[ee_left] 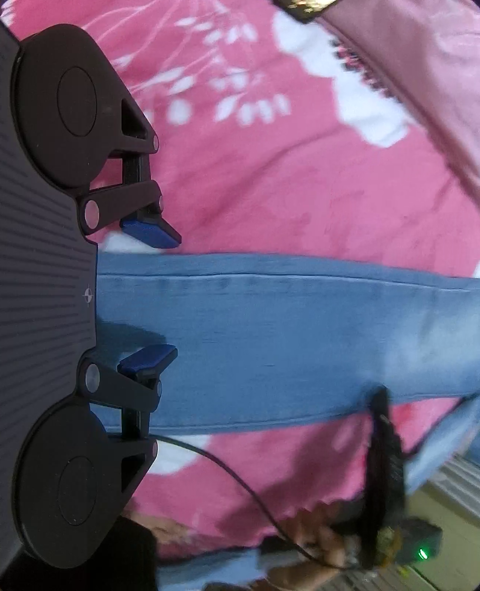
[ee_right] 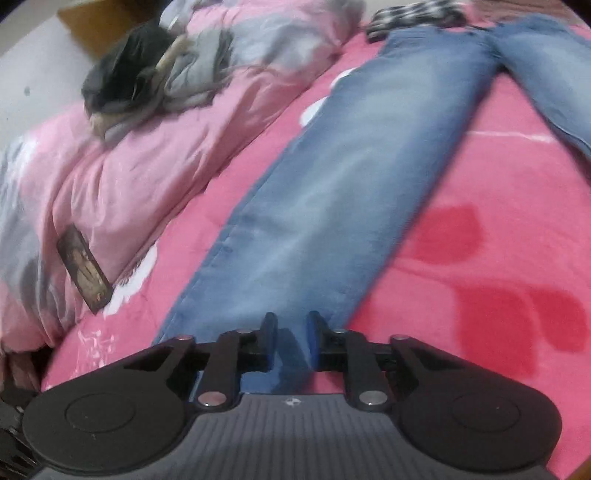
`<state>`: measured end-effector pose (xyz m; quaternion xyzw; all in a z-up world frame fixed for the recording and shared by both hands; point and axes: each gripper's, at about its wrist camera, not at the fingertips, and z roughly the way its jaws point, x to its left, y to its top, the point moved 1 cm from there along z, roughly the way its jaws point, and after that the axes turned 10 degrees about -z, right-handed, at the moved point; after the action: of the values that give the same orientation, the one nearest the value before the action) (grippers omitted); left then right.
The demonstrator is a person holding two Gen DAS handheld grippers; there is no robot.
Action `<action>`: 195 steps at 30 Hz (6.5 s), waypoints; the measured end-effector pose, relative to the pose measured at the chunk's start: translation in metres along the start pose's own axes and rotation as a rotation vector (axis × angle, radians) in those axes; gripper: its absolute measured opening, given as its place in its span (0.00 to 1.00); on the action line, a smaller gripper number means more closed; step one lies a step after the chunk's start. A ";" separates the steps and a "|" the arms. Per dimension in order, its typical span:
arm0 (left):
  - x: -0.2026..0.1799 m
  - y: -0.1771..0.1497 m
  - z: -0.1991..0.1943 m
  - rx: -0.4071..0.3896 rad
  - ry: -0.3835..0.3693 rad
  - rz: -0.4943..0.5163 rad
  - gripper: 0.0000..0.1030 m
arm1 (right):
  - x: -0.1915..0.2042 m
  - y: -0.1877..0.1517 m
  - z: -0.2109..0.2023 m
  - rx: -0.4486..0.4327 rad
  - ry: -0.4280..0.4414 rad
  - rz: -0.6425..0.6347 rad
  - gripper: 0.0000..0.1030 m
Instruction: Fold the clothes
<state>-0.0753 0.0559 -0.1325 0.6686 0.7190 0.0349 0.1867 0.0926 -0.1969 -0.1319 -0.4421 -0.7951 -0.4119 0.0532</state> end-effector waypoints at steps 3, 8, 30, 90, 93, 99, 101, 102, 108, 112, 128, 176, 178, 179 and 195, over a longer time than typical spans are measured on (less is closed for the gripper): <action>-0.006 -0.004 -0.001 0.010 0.023 0.066 0.56 | -0.012 0.001 -0.020 -0.053 -0.063 0.027 0.17; 0.000 0.002 0.001 0.027 0.013 0.020 0.56 | -0.017 0.028 -0.014 -0.131 -0.055 0.035 0.17; -0.006 -0.002 -0.022 -0.058 0.015 0.132 0.56 | -0.033 0.053 0.017 -0.205 -0.094 0.224 0.12; -0.021 0.114 0.052 -0.314 -0.105 0.276 0.48 | -0.094 0.080 0.013 -0.257 -0.229 0.472 0.13; -0.021 0.114 0.052 -0.312 -0.105 0.270 0.48 | -0.094 0.077 0.007 -0.264 -0.197 0.485 0.13; -0.024 0.116 0.052 -0.305 -0.095 0.262 0.48 | -0.080 0.072 0.021 -0.164 -0.109 0.431 0.19; -0.024 0.116 0.051 -0.300 -0.095 0.254 0.48 | -0.077 0.070 0.025 -0.123 -0.115 0.423 0.19; -0.024 0.116 0.051 -0.298 -0.094 0.250 0.48 | -0.076 0.069 0.027 -0.103 -0.118 0.419 0.19; -0.023 0.116 0.050 -0.289 -0.090 0.234 0.48 | -0.064 0.078 0.025 -0.079 -0.214 0.330 0.18; -0.023 0.116 0.050 -0.284 -0.089 0.224 0.48 | -0.058 0.081 0.024 -0.068 -0.245 0.286 0.19; -0.023 0.117 0.049 -0.278 -0.080 0.213 0.48 | -0.051 0.082 0.026 -0.036 -0.291 0.220 0.19; -0.025 0.114 0.046 -0.276 -0.066 0.211 0.49 | -0.019 0.097 0.027 -0.047 -0.401 0.041 0.19; -0.025 0.114 0.046 -0.275 -0.066 0.210 0.49 | -0.019 0.097 0.027 -0.045 -0.400 0.039 0.19; -0.025 0.114 0.046 -0.275 -0.065 0.210 0.49 | -0.019 0.096 0.027 -0.044 -0.400 0.039 0.19; -0.026 0.115 0.047 -0.276 -0.062 0.210 0.49 | -0.019 0.094 0.027 -0.043 -0.401 0.045 0.19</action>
<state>0.0493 0.0335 -0.1364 0.7087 0.6276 0.1317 0.2942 0.1820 -0.1648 -0.1012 -0.5337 -0.7708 -0.3313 -0.1063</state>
